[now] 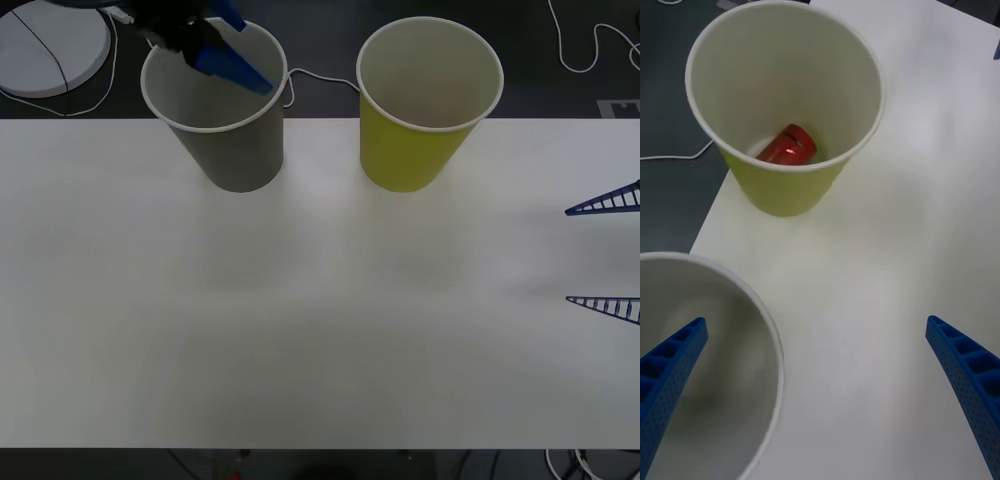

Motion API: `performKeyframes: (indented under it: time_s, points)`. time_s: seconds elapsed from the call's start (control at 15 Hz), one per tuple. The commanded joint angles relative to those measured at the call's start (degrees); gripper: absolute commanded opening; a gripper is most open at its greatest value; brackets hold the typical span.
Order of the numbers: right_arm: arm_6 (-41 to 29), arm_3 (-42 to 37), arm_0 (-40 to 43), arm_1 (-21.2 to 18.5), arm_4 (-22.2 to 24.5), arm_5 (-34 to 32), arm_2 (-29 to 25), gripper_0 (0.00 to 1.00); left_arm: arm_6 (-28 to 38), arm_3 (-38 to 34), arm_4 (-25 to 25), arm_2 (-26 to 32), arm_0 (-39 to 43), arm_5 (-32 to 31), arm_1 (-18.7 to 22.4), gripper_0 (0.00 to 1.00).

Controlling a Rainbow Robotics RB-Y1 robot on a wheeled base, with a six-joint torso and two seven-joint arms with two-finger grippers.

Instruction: Put the can into the green bin and the plastic bottle into the gray bin

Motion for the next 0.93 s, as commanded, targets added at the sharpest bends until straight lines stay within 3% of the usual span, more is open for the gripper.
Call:
performKeyframes:
  time_s: [0.07, 0.33, 0.6, 0.93]
  points:
    - [0.0, 0.0, 0.0, 0.0, 0.0, 0.0, 0.0, 1.00, -1.4, -8.0, 0.2, 5.8, 8.5, -0.1, 4.1, 1.00]
    - [0.0, 0.0, 0.0, 0.0, 0.0, 0.0, 0.0, 1.00, -8.0, -16.1, 0.9, 14.3, 21.1, -1.8, 8.2, 1.00]
    - [0.0, 0.0, 0.0, 0.0, 0.0, 0.0, 0.0, 1.00, -17.1, -22.1, 1.4, 24.3, 36.0, -2.7, 8.4, 1.00]
    - [0.0, 0.0, 0.0, 0.0, 0.0, 0.0, 0.0, 1.00, -31.5, -24.1, 3.8, 32.2, 49.8, -3.3, 8.4, 1.00]
